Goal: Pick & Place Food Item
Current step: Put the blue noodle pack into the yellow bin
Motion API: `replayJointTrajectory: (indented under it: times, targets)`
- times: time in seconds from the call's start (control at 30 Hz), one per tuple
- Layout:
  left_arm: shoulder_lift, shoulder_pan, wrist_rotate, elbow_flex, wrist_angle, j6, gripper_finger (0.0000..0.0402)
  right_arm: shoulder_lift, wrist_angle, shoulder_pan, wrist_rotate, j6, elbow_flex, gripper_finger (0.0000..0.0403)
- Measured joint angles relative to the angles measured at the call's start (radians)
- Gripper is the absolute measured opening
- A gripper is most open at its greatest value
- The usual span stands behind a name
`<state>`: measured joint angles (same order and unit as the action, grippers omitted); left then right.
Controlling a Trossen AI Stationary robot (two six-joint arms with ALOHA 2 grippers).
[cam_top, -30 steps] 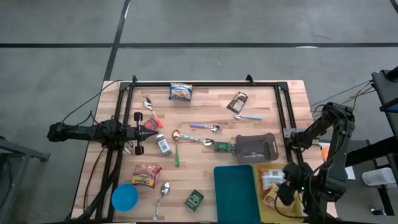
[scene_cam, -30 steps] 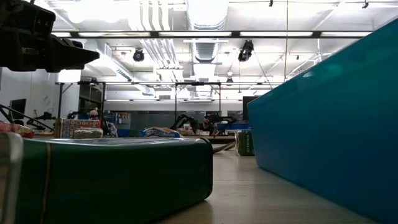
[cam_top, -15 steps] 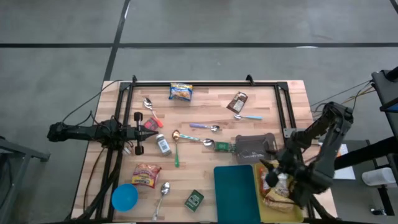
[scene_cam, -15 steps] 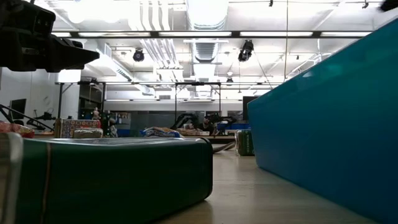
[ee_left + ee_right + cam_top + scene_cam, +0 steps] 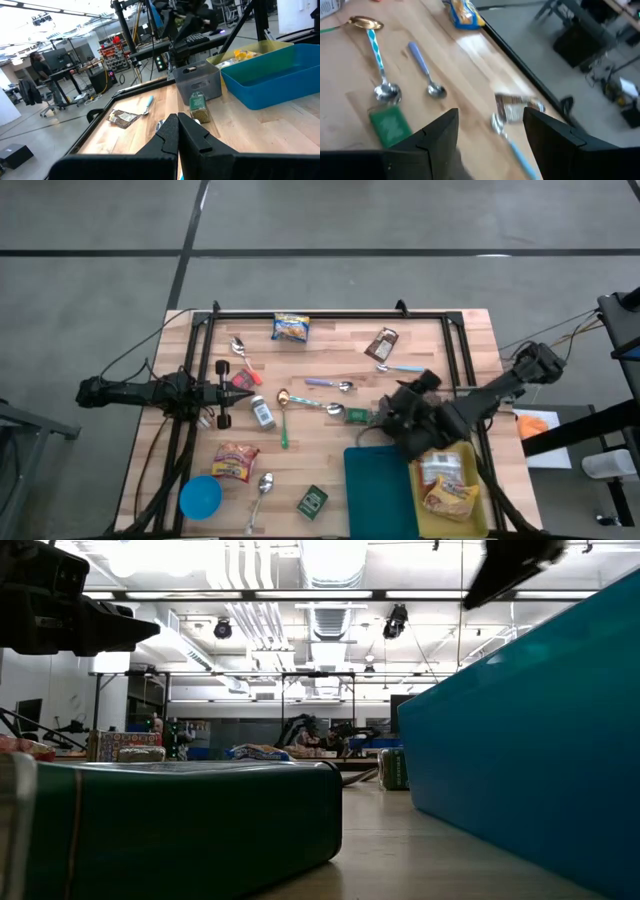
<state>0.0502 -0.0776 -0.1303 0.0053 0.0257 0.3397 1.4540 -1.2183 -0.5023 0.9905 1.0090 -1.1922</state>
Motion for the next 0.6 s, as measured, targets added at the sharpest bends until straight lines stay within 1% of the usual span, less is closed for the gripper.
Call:
replayJointTrajectory:
  times: [0.2,0.23,0.33,0.4,0.47,0.53,0.6]
  targets:
    - [0.000,0.000,0.000,0.000,0.000,0.000,0.0000,0.000,0.430,0.174,-0.010,-0.485,0.054,0.0222]
    - [0.000,0.000,0.000,0.000,0.000,0.000,0.0000,0.000,0.504,0.203,-0.031,-0.557,0.067,0.0222]
    - [0.000,0.000,0.000,0.000,0.000,0.000,0.0000,0.000,0.735,0.285,-0.140,-0.746,0.119,0.0222]
    - [0.000,0.000,0.000,0.000,0.000,0.000,0.0000,0.002,0.889,0.337,-0.223,-0.828,0.157,0.0222]
    - [0.000,0.000,0.000,0.000,0.000,0.000,0.0000,0.008,1.029,0.387,-0.305,-0.876,0.191,0.0222]
    - [0.000,0.000,0.000,0.000,0.000,0.000,0.0000,0.019,1.119,0.434,-0.374,-0.887,0.213,0.0222]
    - [0.000,0.000,0.000,0.000,0.000,0.000,0.0000,0.028,1.162,0.479,-0.414,-0.871,0.219,0.0222]
